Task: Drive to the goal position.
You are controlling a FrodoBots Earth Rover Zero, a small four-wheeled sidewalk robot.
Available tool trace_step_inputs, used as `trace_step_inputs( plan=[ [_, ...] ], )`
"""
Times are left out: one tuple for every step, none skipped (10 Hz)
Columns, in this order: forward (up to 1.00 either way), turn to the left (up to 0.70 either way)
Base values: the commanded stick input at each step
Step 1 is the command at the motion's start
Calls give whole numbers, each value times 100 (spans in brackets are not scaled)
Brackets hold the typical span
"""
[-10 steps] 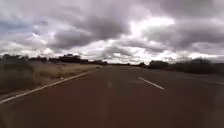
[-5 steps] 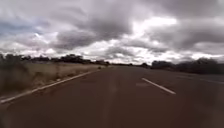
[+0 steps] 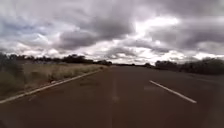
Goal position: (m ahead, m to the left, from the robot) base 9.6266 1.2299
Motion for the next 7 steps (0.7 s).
trace_step_inputs(
  plan=[
    [100,4],
    [100,4],
    [100,4],
    [100,4],
    [100,4],
    [100,4],
    [100,4]
  ],
)
